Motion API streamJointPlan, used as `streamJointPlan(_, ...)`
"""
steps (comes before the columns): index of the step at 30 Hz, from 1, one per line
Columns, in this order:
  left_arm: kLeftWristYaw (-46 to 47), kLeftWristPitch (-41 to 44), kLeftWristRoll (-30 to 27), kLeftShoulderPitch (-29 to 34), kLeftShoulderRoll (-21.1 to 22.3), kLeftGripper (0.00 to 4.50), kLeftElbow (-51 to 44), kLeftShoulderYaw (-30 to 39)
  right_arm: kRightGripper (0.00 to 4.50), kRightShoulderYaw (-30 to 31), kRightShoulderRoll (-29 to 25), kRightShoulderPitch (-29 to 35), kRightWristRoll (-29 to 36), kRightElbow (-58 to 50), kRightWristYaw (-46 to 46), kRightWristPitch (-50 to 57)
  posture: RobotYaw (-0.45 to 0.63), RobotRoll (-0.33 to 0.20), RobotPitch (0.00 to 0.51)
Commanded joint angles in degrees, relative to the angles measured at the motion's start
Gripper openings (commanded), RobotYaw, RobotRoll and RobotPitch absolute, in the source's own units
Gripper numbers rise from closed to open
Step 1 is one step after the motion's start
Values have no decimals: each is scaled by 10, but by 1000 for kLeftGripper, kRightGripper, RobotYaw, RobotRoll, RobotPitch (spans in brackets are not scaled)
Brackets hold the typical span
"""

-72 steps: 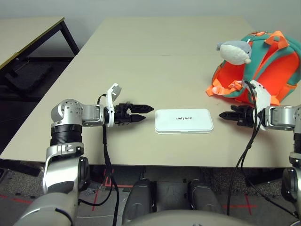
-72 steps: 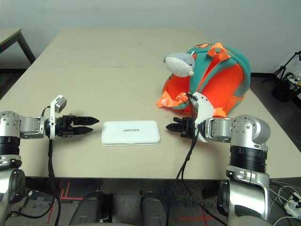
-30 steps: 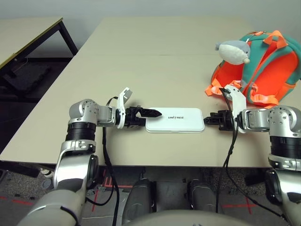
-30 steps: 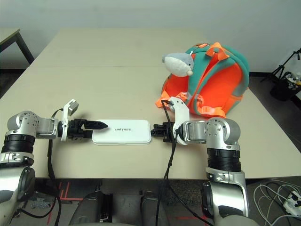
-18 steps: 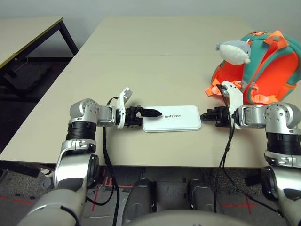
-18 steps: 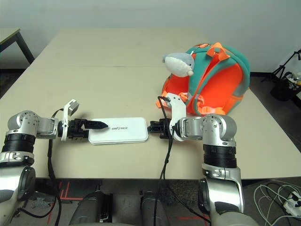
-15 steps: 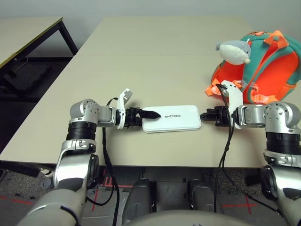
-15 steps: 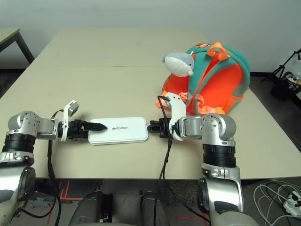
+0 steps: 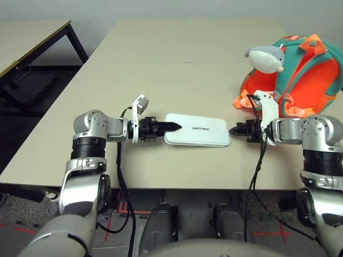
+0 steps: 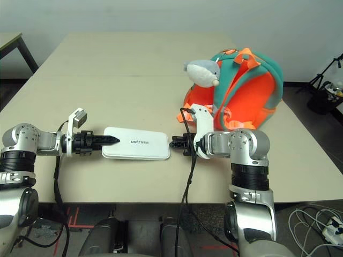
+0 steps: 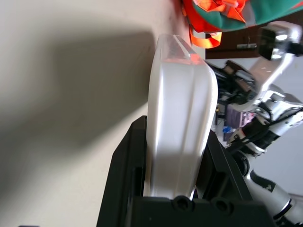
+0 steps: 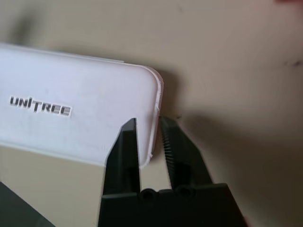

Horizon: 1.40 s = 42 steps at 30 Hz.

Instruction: Put the pencil case into the backpack and zip it.

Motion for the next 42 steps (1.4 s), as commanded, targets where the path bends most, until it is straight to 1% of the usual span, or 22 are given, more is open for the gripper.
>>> streamJointPlan(1,18,9,-10,-12,26,1406,-35,31,2183,-37,-60,29,38,-78,22,22,23,0,71)
streamJointPlan(3,25,9,-25,-17,35,1383,-45,45,2797,-69,-94,51,72,-115,25,22,12,0,73)
streamJointPlan(5,35,9,-30,-16,39,1352,-55,54,3421,-98,-114,68,93,-144,19,22,8,0,74)
streamJointPlan(8,48,9,-41,-15,45,1352,-64,66,4378,-148,-137,93,126,-198,8,22,-25,0,81)
streamJointPlan(9,52,9,-46,-13,46,1352,-68,68,4499,-168,-138,99,139,-216,3,22,-30,0,82)
streamJointPlan(12,63,9,-54,-11,44,1352,-77,72,4500,-219,-122,92,162,-251,-31,22,-38,0,85)
streamJointPlan(14,71,9,-48,-16,34,1352,-78,79,4500,-249,-96,62,148,-268,-65,22,-58,0,92)
streamJointPlan(16,82,9,-44,-24,20,1352,-75,90,4500,-262,-85,45,136,-280,-86,22,-77,0,97)
streamJointPlan(19,93,9,-40,-32,4,1352,-71,98,4500,-268,-48,10,111,-289,-123,22,-84,0,102)
streamJointPlan(21,99,9,-40,-34,-4,1352,-72,101,4500,-273,-28,-1,95,-293,-139,21,-83,0,105)
streamJointPlan(27,107,9,-41,-29,-18,1352,-75,111,4500,-259,-21,27,42,-290,-154,-36,-78,0,112)
streamJointPlan(32,113,9,-42,-17,-26,1352,-83,123,4500,-230,-35,57,-21,-267,-147,-117,-62,0,118)
streamJointPlan(35,120,9,-44,-9,-32,1352,-90,131,4500,-210,-28,57,-52,-234,-147,-162,-51,0,120)
streamJointPlan(42,137,9,-53,-1,-42,1352,-103,148,4500,-170,-17,50,-87,-176,-130,-222,-22,0,124)
